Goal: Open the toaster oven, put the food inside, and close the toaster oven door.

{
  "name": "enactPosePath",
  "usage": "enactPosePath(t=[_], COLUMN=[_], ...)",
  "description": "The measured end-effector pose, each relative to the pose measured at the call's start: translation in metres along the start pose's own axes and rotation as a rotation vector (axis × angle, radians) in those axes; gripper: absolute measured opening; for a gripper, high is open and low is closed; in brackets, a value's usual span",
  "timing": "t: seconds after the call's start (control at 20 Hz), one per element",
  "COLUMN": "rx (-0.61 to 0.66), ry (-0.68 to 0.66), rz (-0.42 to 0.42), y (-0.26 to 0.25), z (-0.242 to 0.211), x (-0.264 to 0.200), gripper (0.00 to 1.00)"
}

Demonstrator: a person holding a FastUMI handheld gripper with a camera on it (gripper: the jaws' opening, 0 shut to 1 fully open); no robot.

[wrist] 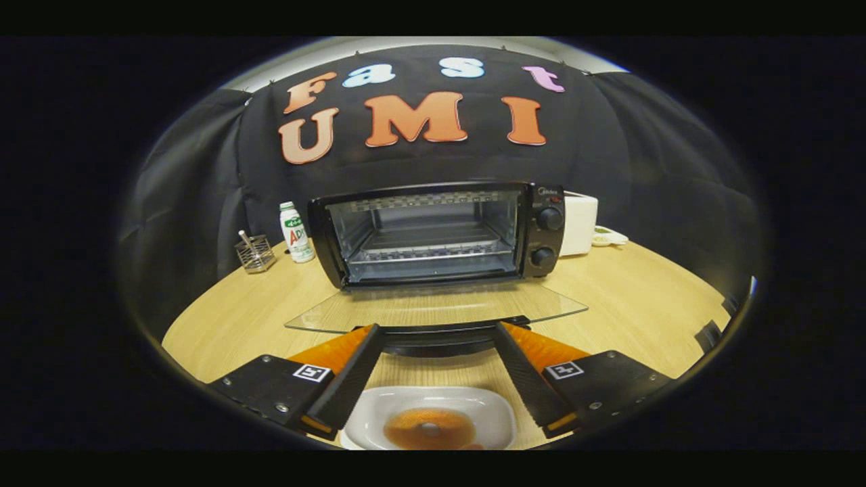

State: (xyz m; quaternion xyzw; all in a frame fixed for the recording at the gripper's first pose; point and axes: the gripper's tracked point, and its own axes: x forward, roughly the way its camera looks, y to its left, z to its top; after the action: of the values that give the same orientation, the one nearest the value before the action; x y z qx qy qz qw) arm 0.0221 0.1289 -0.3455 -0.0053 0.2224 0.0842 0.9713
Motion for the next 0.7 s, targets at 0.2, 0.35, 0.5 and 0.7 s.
enactPosePath(t=[0.2,0.35,0.5,0.7], rx=[0.000,0.000,0.011,0.001], ry=[0.042,0.066,0.104,0.108], rz=[0.002,0.000,-0.003,-0.004], y=[-0.001,-0.004,-0.005,-0.004], z=[-0.015,-0.023,-0.034,-0.034], x=[0.002,0.005,0.009,0.008], gripper=[0.99,0.99,0.99,0.99])
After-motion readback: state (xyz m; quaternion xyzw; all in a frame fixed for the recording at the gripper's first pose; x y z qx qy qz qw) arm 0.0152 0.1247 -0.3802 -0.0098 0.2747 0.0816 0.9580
